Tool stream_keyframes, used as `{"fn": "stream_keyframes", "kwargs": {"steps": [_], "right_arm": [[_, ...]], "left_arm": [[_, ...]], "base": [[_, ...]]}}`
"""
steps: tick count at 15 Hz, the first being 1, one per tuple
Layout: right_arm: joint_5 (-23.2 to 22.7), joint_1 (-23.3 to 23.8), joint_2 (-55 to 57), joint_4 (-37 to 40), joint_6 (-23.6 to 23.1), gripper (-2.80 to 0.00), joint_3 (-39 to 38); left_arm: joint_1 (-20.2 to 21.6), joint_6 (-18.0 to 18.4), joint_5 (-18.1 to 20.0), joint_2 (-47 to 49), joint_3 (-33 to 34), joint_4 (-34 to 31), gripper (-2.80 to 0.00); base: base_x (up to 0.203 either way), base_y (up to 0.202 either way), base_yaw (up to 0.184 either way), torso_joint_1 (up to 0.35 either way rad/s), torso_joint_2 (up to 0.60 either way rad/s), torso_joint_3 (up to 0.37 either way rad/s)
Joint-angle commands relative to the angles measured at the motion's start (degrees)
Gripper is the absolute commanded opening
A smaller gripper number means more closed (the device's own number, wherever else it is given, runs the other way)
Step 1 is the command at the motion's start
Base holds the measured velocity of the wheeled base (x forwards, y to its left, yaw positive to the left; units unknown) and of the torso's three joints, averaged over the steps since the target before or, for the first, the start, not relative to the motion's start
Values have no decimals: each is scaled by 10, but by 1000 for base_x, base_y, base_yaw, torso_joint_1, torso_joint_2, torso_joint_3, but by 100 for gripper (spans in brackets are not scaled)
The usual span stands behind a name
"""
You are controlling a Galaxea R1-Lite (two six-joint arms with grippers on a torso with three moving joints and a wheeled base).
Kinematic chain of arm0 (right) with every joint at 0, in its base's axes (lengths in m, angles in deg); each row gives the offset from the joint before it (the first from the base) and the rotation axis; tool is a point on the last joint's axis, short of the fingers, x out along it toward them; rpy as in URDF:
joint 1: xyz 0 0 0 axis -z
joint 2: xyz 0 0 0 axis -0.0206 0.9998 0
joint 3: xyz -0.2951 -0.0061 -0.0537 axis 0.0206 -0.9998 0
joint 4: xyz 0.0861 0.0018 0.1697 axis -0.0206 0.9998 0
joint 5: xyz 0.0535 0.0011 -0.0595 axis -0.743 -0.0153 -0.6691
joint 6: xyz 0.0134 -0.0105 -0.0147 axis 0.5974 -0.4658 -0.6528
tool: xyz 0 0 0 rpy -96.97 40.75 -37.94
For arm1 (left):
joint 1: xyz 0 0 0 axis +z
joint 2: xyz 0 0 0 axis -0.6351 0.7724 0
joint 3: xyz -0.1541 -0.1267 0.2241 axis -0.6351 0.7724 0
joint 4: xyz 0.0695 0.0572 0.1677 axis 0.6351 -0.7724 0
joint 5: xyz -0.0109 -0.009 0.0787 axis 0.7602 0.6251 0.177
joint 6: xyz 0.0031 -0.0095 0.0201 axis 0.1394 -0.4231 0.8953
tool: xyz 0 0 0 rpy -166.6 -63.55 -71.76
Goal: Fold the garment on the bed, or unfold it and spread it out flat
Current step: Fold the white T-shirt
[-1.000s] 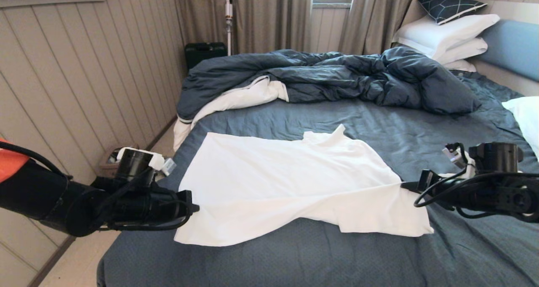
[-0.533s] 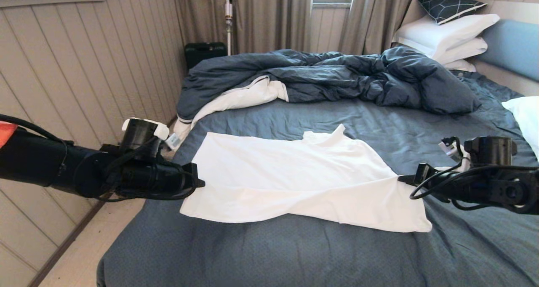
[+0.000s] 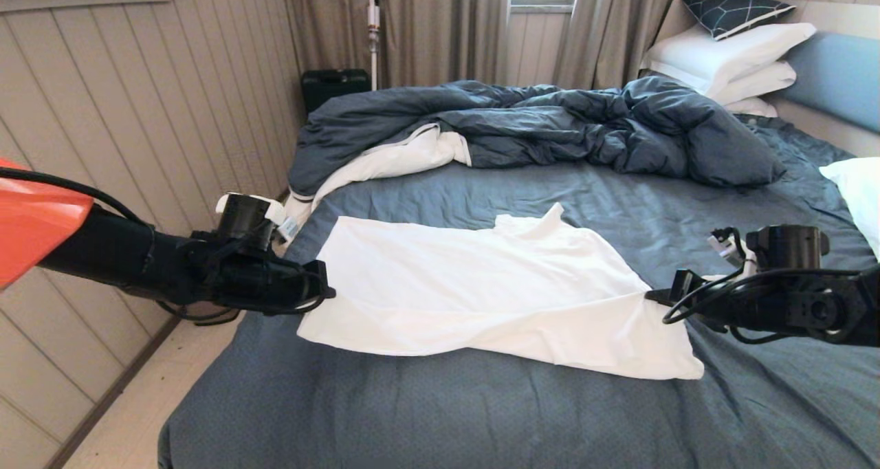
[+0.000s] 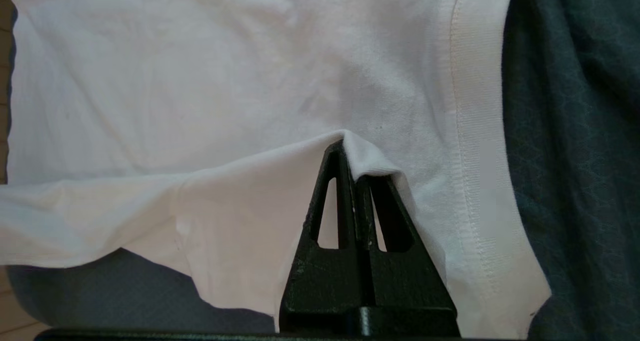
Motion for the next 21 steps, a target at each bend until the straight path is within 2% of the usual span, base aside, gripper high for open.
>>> {"fn": "stream_keyframes", "kwargs": {"steps": [1,6,11,14,18,21], "right_arm": [[-2,1,7,-1,1,-280,3],[-1,10,17,6,0,-280,14],[-2,8,19,31,-16,-280,13],[-2,8,8,28,-28,-280,-25],[-2,-3,-29,30,-40,-280,-88],[-2,-6,-52,30,-46,-280,-129]], "left_arm": [[1,-2,1,25,-15,1,-280],[1,-4,2,62,-91,-39,-280],[21,-4,2,72,-124,-61,-280],[30,2,1,40,-80,-74,-280],[37,51,1,-25,24,-75,-280],[37,62,1,-44,41,-79,-280]], "base": [[0,0,0,0,0,0],[0,0,0,0,0,0],[0,0,0,0,0,0],[0,0,0,0,0,0],[0,0,0,0,0,0],[0,0,0,0,0,0]]}}
